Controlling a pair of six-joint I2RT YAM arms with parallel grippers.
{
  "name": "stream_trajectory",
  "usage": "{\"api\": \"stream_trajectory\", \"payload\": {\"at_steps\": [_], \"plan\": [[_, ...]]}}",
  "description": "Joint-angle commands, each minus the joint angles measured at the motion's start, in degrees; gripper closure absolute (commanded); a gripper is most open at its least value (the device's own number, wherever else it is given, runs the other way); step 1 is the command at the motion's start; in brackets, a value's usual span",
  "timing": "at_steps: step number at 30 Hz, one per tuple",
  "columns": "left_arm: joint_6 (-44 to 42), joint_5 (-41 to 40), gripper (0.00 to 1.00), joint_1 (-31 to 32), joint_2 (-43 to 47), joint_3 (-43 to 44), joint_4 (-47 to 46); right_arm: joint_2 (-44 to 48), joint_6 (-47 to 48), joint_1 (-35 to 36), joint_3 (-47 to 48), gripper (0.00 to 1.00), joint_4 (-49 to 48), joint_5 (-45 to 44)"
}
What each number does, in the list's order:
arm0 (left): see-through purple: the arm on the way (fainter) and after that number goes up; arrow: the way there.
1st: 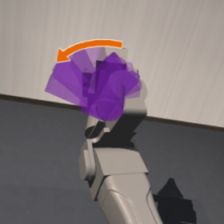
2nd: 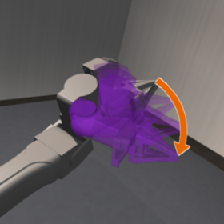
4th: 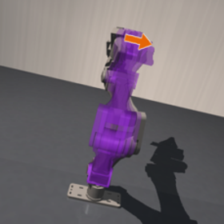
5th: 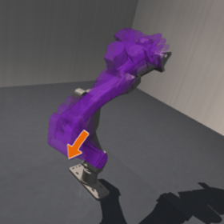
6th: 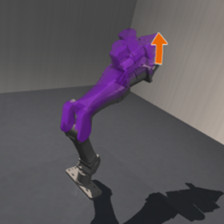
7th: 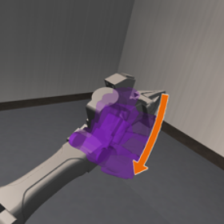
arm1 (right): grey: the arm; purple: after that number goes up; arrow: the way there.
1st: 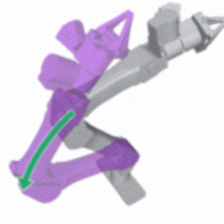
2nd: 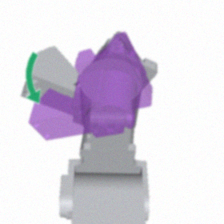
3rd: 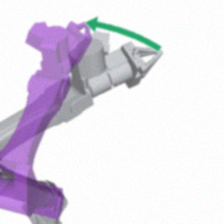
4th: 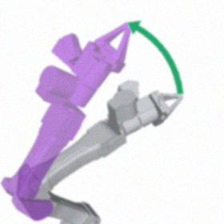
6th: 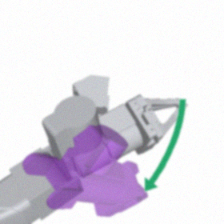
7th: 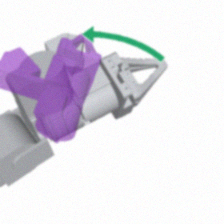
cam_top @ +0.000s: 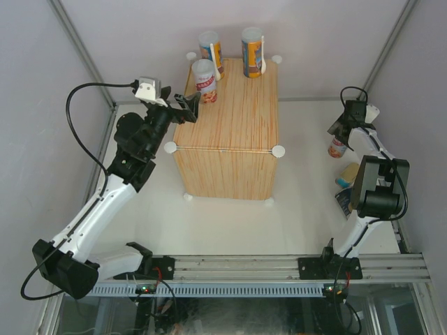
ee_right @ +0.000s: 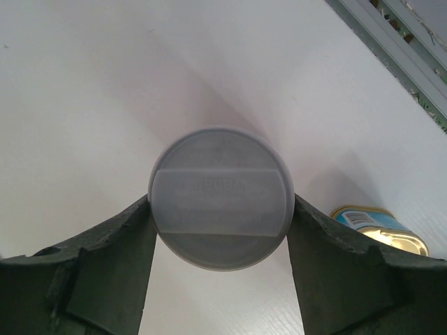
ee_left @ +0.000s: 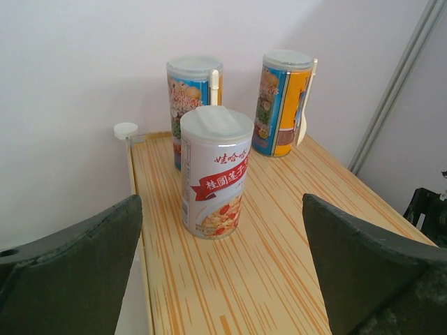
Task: Place and organize the canned foods onto the counter
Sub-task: Pick up the canned food from the center of the board.
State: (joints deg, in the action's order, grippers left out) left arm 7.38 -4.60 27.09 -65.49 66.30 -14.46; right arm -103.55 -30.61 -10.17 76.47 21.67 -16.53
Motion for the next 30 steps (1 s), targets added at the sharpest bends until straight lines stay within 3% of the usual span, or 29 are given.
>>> {"api": "stream_trajectory", "payload": {"at_steps": [1,6,30], "plan": [[-0.4,-1.6,0.01,0.3,0.4,-1.5,-3.1,0.9,1.6,0.6,2.4,0.78,-0.6,0.9],[0.8,-3.6,0.02,0.3,0.1,-1.7,-4.5,3.1,3.5,1.0,2.4,1.0,0.1,0.8],[4.9,-6.7,0.03,0.2,2.1,-3.1,-5.3,22.2,6.5,8.1,3.2,1.0,-0.7,1.9]]}}
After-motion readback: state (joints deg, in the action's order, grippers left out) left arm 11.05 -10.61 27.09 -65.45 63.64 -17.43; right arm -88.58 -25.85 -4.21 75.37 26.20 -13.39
